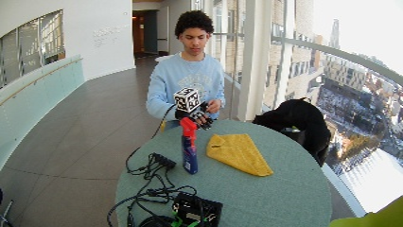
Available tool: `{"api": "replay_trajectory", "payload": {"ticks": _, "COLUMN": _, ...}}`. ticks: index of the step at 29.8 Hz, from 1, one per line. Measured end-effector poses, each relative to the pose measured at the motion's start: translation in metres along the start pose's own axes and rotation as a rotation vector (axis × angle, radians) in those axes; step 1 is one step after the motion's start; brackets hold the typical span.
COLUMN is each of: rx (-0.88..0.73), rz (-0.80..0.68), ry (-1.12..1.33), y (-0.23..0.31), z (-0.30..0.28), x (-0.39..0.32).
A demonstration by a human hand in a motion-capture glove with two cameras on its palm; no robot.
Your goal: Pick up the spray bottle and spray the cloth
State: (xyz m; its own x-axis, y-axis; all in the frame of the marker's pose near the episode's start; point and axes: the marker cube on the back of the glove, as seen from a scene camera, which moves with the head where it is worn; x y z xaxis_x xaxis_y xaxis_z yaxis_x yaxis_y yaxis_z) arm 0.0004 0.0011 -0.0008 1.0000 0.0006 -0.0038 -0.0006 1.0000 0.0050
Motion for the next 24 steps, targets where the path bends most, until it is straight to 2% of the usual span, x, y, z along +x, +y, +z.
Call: {"api": "replay_trajectory", "payload": {"ticks": 24, "rx": -0.001, "rz": -0.001, "ry": 0.005, "y": 0.0070, "z": -0.0023, "x": -0.0012}}
